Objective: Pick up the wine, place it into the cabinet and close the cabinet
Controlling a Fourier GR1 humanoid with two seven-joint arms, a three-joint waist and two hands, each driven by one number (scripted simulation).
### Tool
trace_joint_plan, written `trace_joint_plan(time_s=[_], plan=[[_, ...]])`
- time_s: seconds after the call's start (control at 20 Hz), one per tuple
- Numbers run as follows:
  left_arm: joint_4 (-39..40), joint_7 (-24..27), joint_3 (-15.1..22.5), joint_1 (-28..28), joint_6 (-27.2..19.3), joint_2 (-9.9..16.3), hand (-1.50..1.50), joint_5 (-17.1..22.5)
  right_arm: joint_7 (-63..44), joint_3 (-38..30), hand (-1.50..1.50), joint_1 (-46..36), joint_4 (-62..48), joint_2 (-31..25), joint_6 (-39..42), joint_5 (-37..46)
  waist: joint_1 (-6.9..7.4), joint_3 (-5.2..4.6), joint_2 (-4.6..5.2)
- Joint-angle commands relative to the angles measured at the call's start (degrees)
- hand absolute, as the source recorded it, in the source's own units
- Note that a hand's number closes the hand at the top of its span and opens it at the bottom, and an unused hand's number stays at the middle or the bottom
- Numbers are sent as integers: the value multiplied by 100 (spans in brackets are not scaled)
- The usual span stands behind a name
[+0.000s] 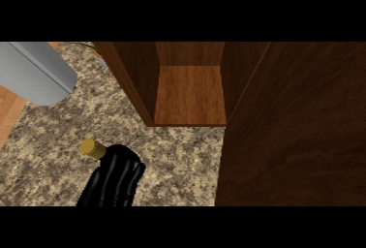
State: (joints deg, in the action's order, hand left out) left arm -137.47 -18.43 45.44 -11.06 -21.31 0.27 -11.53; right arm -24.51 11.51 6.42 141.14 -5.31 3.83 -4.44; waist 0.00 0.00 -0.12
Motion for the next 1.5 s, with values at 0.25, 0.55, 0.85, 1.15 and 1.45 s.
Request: trace_joint_plan(time_s=[0.25,0.55,0.85,1.15,1.45], plan=[[-658,-293,-498,-198,-68,377,-150,192,-516,-321,-150,130,869,-150,17,-292,-11,-1,-3],[-850,-783,-829,79,-130,368,-150,80,-623,-325,-150,-257,543,6,-146,-198,4,1,-1],[-976,-1031,-2084,341,100,614,-150,837,-772,-145,-150,-440,630,21,-249,80,-15,-1,6],[-666,-945,-2661,309,143,625,-150,1282,-580,-30,-150,-9,726,60,-81,16,-21,1,4],[-321,-354,-3615,-224,851,801,-150,2526,-1138,-139,-150,-79,1292,-78,-144,-71,-34,-7,-6]])
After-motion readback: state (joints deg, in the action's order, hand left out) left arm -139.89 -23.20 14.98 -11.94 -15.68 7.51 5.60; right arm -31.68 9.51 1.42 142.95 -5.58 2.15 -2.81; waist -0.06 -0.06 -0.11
